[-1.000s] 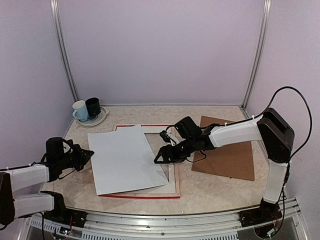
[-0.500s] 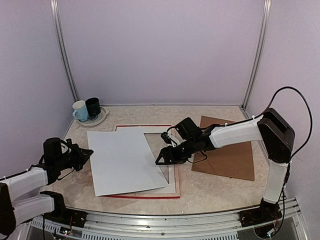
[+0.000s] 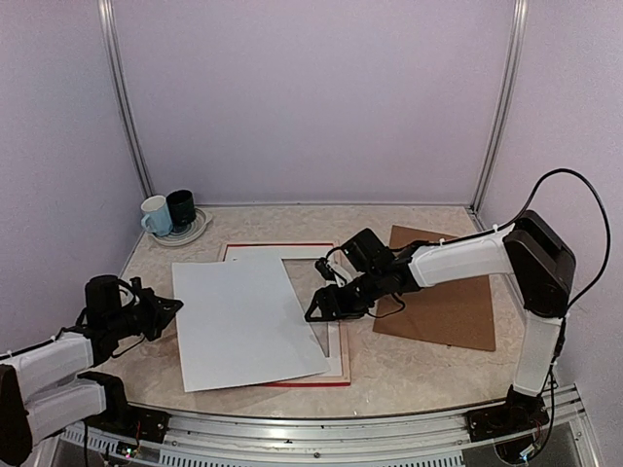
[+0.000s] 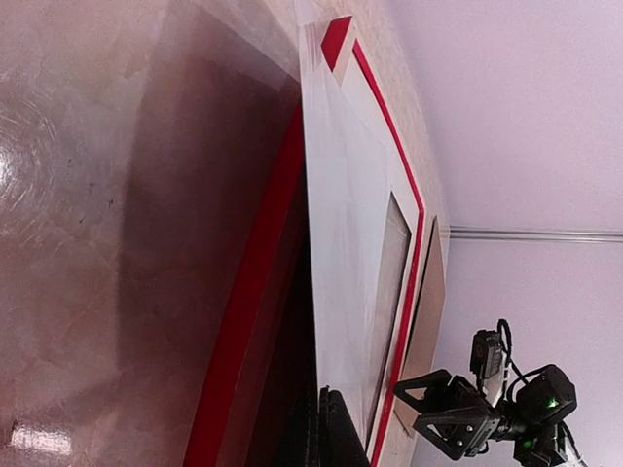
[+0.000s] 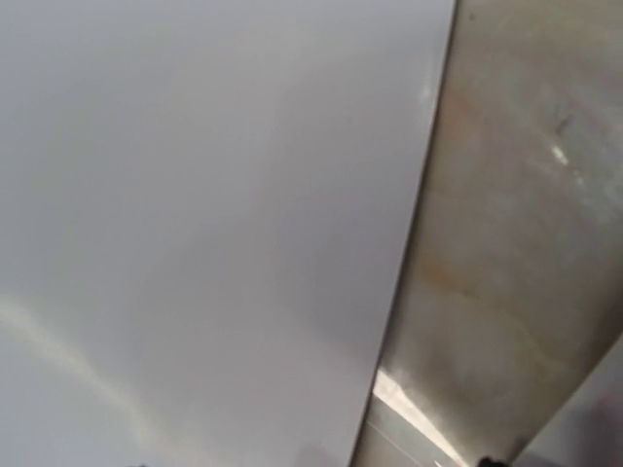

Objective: Put the photo into the frame
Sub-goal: Place the photo on the mat board.

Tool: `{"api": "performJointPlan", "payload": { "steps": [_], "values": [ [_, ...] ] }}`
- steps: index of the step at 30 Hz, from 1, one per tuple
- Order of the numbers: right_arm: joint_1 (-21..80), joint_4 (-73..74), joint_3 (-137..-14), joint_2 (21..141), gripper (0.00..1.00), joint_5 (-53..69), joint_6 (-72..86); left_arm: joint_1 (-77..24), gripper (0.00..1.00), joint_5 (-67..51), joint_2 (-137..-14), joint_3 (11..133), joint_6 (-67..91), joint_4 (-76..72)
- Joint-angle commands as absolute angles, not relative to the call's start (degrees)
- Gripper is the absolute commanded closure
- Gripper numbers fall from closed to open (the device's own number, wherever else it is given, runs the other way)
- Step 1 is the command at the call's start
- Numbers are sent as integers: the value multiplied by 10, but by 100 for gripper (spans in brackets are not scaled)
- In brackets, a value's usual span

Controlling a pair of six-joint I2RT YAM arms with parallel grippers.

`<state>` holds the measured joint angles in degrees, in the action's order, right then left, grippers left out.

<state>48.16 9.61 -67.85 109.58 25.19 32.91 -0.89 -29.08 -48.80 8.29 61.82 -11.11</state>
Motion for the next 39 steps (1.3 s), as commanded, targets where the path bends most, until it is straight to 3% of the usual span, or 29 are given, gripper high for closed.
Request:
{"api": "performJointPlan", "payload": {
  "steps": [1, 39],
  "values": [
    [484, 108, -673, 1063, 28, 237, 321, -7, 100, -307, -511, 102, 562, -108],
    [444, 129, -623, 1005, 27, 194, 307, -142, 88, -224, -790, 336, 379, -81]
  ]
}}
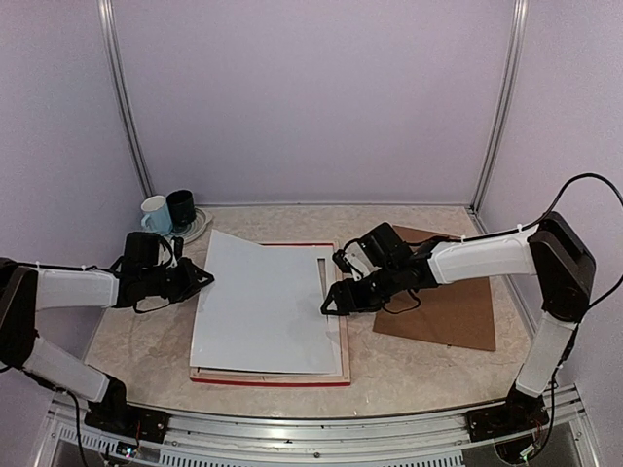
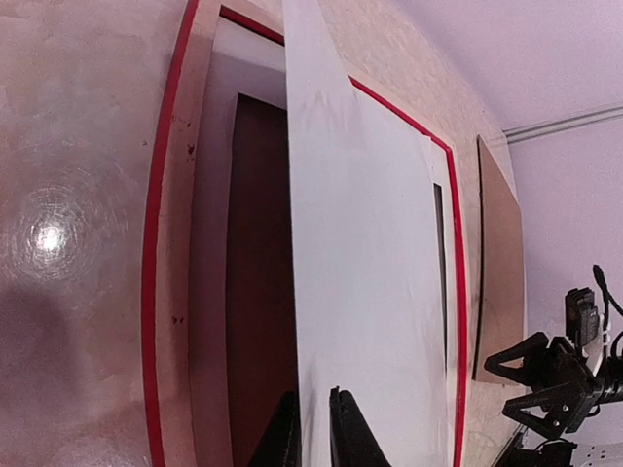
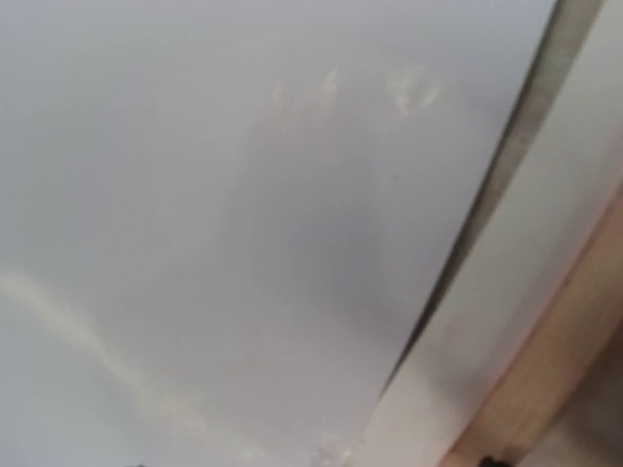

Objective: Put the photo into the frame
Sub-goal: Place the photo on the mat board.

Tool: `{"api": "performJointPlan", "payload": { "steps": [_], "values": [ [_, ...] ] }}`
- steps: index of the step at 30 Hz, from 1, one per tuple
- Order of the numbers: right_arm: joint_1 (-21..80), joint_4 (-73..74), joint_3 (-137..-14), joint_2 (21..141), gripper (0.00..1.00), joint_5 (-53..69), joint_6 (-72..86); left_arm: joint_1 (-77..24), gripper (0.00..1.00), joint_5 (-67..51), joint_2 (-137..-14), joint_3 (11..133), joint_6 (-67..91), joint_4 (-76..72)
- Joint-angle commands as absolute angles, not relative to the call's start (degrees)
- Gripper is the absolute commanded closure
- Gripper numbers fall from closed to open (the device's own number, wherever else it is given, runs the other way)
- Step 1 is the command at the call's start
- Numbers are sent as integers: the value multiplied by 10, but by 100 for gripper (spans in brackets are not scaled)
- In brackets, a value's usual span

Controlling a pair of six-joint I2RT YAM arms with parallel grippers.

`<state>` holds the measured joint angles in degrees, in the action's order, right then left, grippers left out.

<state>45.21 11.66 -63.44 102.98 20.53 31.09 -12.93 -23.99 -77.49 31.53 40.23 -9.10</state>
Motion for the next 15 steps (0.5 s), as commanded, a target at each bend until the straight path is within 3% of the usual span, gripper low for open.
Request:
{"api": "performJointPlan", "payload": {
  "steps": [1, 15],
  "values": [
    [442, 129, -620, 1002, 27, 194, 307, -144, 87, -220, -794, 338, 379, -81],
    [422, 129, -603, 980, 27, 194, 304, -158, 92, -213, -823, 359, 373, -88]
  ]
}}
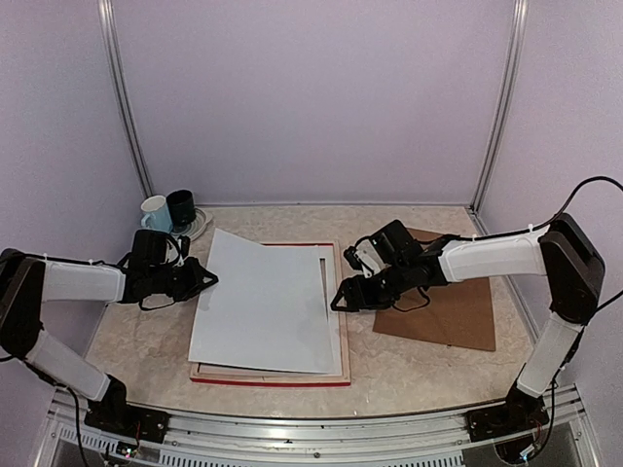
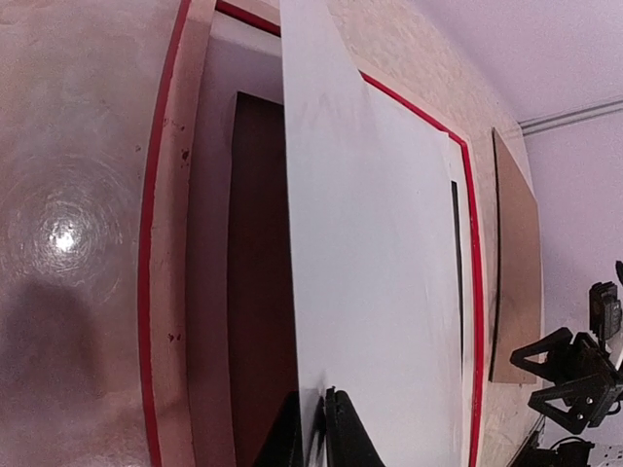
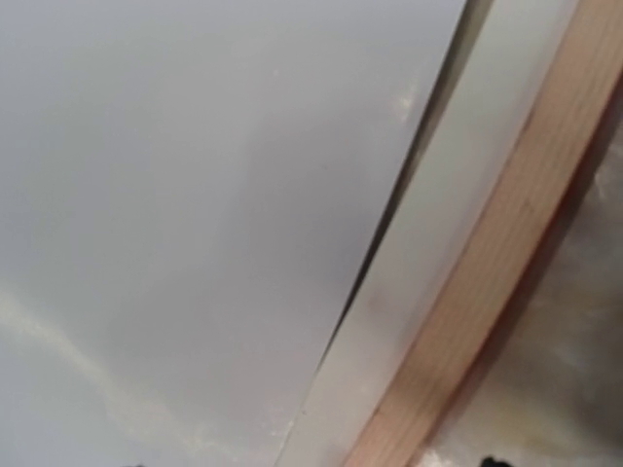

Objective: Put the photo into the frame
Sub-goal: Place the photo on the mat board.

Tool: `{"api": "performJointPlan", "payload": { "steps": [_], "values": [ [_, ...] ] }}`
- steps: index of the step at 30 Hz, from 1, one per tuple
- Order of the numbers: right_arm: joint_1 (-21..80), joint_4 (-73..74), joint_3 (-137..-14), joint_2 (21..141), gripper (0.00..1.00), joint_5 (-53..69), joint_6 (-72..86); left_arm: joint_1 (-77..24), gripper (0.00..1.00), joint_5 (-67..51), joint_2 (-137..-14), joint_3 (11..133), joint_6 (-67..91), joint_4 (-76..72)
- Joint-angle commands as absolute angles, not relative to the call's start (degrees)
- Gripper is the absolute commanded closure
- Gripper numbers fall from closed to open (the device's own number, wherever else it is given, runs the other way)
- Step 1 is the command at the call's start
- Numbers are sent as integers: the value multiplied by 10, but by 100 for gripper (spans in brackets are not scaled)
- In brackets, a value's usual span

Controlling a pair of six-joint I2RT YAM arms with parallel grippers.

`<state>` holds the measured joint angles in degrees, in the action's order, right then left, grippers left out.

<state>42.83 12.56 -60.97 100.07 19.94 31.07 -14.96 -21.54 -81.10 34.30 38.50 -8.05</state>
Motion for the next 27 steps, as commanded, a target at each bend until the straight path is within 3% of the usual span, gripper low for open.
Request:
{"api": "performJointPlan", "payload": {
  "steps": [1, 5, 27],
  "values": [
    [421, 129, -603, 980, 27, 195, 304, -159, 93, -216, -826, 361, 374, -89],
    [421, 127, -602, 980, 27, 197, 305, -163, 100, -221, -843, 368, 375, -99],
    [419, 123, -598, 982, 27, 199, 304, -160, 100, -290, -786, 344, 468, -171]
  ]
}}
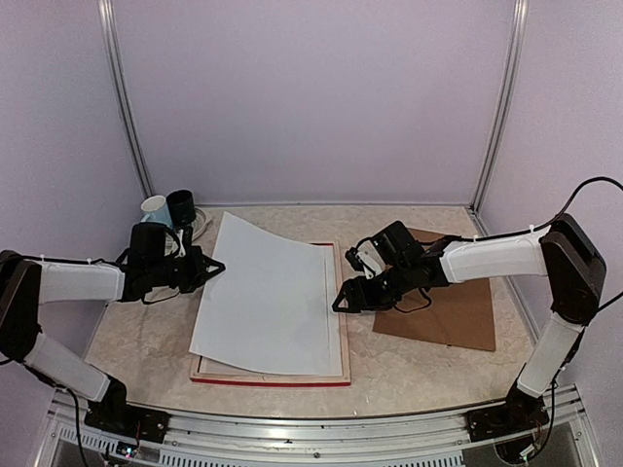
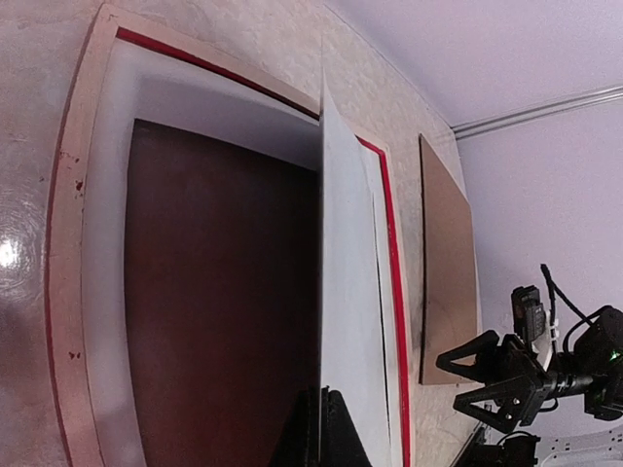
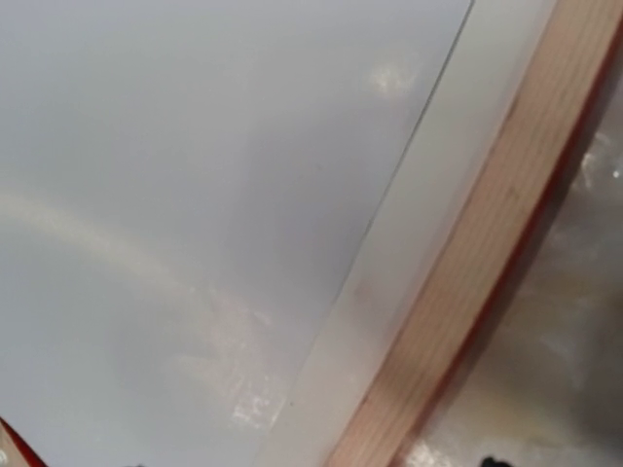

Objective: Put the photo into the frame
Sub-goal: Place the photo on the mat board.

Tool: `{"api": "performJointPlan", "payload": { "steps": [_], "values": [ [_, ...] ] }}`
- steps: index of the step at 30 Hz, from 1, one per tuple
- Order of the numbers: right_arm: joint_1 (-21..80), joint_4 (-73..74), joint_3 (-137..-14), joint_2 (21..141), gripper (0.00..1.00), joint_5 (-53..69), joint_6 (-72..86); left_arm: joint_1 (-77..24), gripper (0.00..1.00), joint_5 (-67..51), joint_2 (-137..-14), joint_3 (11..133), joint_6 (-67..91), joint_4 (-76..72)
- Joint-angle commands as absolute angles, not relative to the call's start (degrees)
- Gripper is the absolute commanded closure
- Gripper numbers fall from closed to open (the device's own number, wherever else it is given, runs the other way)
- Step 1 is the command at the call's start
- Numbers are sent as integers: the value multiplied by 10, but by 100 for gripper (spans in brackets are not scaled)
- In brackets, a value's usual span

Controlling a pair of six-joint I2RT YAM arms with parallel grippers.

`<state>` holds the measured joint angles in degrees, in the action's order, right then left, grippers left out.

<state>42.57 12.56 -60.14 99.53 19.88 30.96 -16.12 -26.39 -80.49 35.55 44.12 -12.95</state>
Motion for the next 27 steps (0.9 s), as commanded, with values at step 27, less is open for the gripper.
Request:
{"api": "performJointPlan", "payload": {
  "steps": [27],
  "values": [
    [417, 126, -595, 978, 27, 199, 304, -140, 100, -413, -824, 239, 652, -503]
  ]
}}
